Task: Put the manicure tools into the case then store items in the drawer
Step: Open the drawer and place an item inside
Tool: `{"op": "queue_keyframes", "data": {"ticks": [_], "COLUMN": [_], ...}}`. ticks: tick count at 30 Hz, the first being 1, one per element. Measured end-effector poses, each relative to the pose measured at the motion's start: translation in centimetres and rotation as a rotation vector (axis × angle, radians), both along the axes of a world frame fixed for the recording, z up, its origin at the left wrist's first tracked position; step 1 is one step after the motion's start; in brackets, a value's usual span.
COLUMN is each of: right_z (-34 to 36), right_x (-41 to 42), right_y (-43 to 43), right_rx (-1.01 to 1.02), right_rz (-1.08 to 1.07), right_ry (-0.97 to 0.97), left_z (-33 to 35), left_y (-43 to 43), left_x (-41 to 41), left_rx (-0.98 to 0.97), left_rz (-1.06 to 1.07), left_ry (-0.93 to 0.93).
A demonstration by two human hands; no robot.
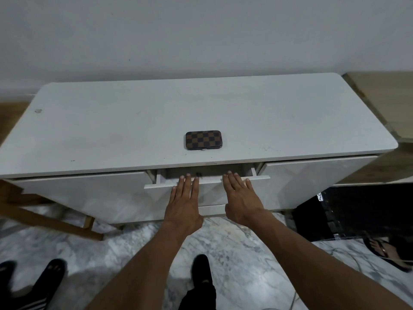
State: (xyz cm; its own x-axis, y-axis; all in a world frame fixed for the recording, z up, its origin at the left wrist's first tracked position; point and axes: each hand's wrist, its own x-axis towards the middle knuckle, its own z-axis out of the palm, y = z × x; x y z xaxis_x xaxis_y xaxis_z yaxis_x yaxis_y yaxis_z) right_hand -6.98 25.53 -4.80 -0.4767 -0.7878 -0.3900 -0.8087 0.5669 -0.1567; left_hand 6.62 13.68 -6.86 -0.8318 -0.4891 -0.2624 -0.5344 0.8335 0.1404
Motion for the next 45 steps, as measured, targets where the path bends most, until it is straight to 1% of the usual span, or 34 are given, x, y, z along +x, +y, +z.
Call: {"op": "queue_keyframes", "data": {"ticks": [11, 19, 24, 29, 39, 43, 45], "right_z": [-0.1, 0.1, 0.0, 0.2, 0.8, 1.6, 2.2], "right_x": [6.6, 9.9, 11.5, 11.6, 12.4, 11.8, 11.4], "right_y": [7.0, 10.4, 11.8, 11.8, 11.5, 10.8, 10.1], "right_rx": [-0.017, 0.021, 0.007, 0.016, 0.050, 0.031, -0.011], "right_rz": [-0.010, -0.004, -0.034, -0.053, -0.090, -0.139, -0.175], "right_ry": [-0.043, -0.095, -0.122, -0.137, -0.138, -0.155, -0.118], "left_z": [0.9, 1.4, 1.3, 1.5, 1.7, 2.1, 2.4], "left_y": [7.1, 10.7, 12.0, 12.1, 12.0, 11.4, 10.7], "left_x": [5.5, 8.7, 10.3, 10.3, 10.9, 11.1, 11.2], "left_rx": [0.031, 0.071, 0.119, 0.166, 0.180, 0.111, 0.068], "left_rz": [0.064, 0.074, 0.090, 0.110, 0.088, 0.034, -0.010], "left_ry": [-0.085, -0.155, -0.139, -0.127, -0.138, -0.123, -0.109]}}
